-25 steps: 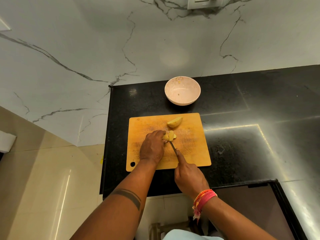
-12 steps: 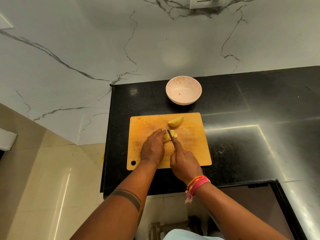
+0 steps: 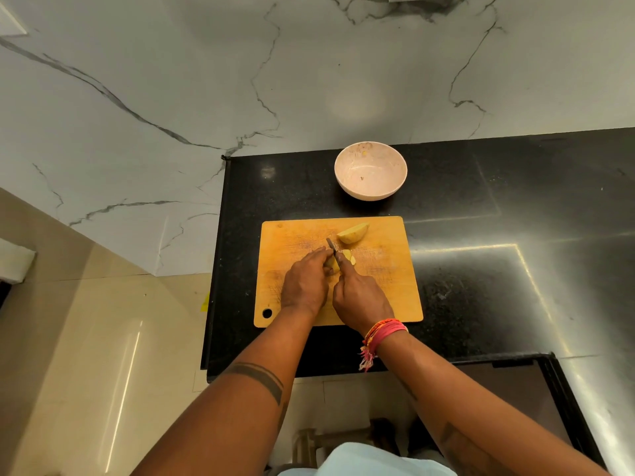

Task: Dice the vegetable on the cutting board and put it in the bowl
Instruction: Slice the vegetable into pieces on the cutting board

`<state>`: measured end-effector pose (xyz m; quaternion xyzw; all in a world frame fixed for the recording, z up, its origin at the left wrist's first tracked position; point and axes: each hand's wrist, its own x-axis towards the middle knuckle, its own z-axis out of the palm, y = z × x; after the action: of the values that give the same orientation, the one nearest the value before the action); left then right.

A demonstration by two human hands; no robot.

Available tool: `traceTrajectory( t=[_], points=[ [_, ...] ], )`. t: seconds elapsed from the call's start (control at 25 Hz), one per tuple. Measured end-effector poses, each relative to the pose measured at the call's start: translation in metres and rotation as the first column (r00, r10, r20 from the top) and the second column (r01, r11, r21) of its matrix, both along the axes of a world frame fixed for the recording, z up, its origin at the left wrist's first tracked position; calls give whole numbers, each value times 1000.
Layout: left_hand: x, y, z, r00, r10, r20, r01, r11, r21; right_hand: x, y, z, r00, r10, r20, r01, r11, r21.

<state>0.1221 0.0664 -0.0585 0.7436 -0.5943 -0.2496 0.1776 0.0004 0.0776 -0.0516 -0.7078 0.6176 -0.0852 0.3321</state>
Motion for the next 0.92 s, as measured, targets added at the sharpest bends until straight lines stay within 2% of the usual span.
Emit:
traceTrajectory(
  t=[0.32, 0.6, 0.8, 0.92],
  points=[
    [-5, 2, 3, 997, 68, -32, -68, 997, 21, -5, 8, 0, 993, 78, -93, -78, 997, 8],
    [-6, -1, 1, 996, 91, 0, -90, 995, 42, -26, 56, -5, 988, 82, -131, -78, 996, 30],
    [-2, -1, -3, 999, 7, 48, -7, 1000, 8, -39, 70, 1, 996, 36, -86, -33, 999, 39],
    [0, -1, -4, 997, 19, 70, -19, 1000, -2, -41, 70, 6, 999, -7, -50, 8, 1000, 15]
  ],
)
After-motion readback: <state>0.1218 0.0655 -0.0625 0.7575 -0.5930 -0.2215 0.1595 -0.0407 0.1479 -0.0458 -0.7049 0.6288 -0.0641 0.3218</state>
